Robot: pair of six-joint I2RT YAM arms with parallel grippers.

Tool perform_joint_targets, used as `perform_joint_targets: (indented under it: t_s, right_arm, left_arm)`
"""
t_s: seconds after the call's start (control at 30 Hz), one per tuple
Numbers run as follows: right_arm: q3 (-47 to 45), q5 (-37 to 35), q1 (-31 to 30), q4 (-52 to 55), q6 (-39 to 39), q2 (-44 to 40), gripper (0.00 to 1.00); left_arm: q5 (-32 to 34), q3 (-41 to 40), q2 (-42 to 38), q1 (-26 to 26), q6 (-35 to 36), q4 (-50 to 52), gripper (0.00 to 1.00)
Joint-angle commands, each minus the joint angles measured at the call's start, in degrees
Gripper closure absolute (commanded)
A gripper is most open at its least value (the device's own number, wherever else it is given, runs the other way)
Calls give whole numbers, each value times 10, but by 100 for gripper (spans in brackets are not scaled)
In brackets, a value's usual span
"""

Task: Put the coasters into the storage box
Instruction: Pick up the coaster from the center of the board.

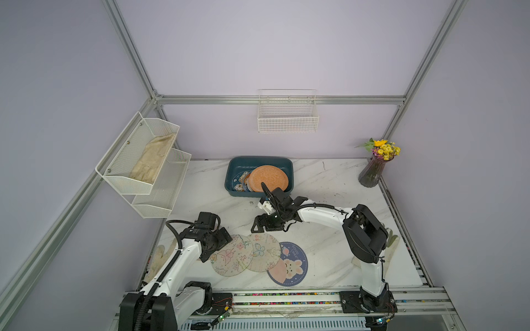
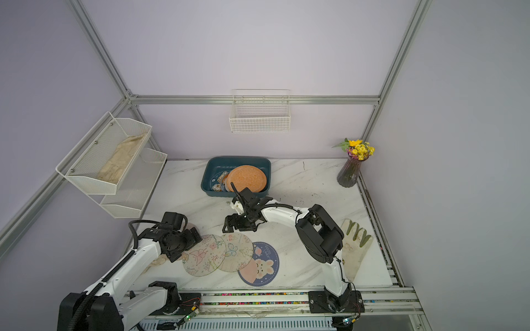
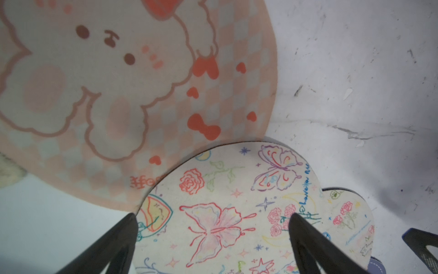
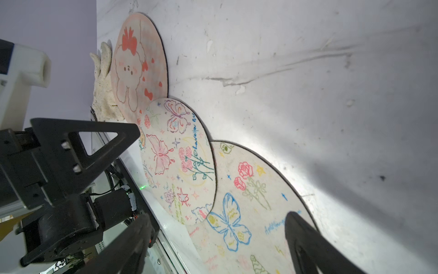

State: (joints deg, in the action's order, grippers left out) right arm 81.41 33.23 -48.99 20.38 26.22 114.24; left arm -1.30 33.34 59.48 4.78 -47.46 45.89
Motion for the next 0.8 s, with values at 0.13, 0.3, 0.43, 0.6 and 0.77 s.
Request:
perform_joint_targets:
  t_s: [0.13, 0.3, 0.43, 0.6, 0.77]
  right_arm:
    - [38, -2, -22, 23, -9, 35, 11]
    - [54, 0, -37, 30, -12, 52, 14]
    - [61, 0, -46, 30, -11, 61, 15]
    - [57, -3, -53, 28, -11, 66, 16]
    - [53, -4, -58, 22, -6, 67, 16]
  left_arm:
    - [-7, -36, -23, -3, -30, -5, 3]
    - [-2, -47, -28, -2, -38, -9, 4]
    - [-4, -61, -44, -2, -41, -24, 6]
    - [11, -79, -75, -2, -53, -38, 6]
    - [34, -107, -103, -3, -70, -75, 6]
